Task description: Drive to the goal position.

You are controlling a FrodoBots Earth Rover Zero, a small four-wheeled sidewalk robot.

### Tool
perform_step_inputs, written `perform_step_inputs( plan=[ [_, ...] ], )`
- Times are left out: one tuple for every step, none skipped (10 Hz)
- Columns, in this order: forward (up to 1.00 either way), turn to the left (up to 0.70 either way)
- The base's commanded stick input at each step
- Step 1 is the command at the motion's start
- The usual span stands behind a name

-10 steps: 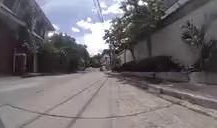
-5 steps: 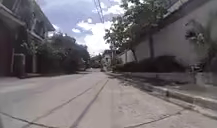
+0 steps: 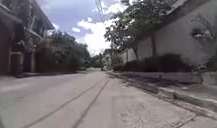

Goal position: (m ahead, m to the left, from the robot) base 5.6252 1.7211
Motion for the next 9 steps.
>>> perform_step_inputs(
  plan=[
    [0.5,0.0],
    [0.5,0.0],
    [0.5,0.0],
    [0.5,0.0],
    [0.5,0.0],
    [0.5,0.0],
    [0.5,0.0],
    [0.5,0.0],
    [0.5,0.0]
  ],
)
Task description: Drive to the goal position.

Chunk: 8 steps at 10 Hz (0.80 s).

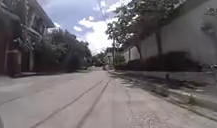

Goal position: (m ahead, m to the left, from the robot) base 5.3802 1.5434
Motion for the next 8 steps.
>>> perform_step_inputs(
  plan=[
    [0.5,0.0],
    [0.5,0.0],
    [0.5,0.0],
    [0.5,0.0],
    [0.5,0.0],
    [0.5,0.0],
    [0.5,0.0],
    [0.5,0.0]
  ],
)
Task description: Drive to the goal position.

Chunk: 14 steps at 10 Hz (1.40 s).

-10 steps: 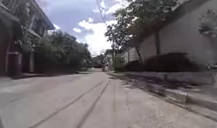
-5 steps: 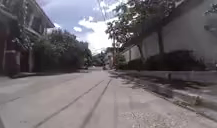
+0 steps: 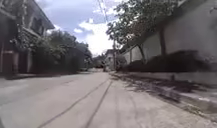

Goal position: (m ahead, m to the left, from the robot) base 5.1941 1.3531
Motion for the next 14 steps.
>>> perform_step_inputs(
  plan=[
    [0.5,0.0],
    [0.5,0.0],
    [0.5,0.0],
    [0.5,0.0],
    [0.5,0.0],
    [0.5,0.0],
    [0.5,0.0],
    [0.5,0.0],
    [0.5,0.0],
    [0.5,0.0],
    [0.5,0.0],
    [0.5,0.0],
    [0.5,0.0],
    [0.5,0.0]
  ],
)
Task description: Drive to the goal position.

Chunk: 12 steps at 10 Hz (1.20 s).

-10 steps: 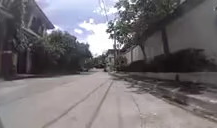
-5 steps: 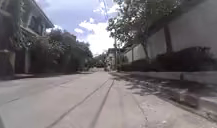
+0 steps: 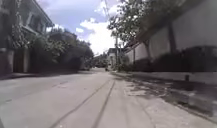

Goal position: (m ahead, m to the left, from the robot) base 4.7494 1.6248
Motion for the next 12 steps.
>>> perform_step_inputs(
  plan=[
    [0.5,0.0],
    [0.5,0.0],
    [0.5,0.0],
    [0.5,0.0],
    [0.5,0.0],
    [0.5,0.0],
    [0.5,0.0],
    [0.5,0.0],
    [0.5,0.0],
    [0.5,0.0],
    [0.5,0.0],
    [0.5,0.0]
  ],
)
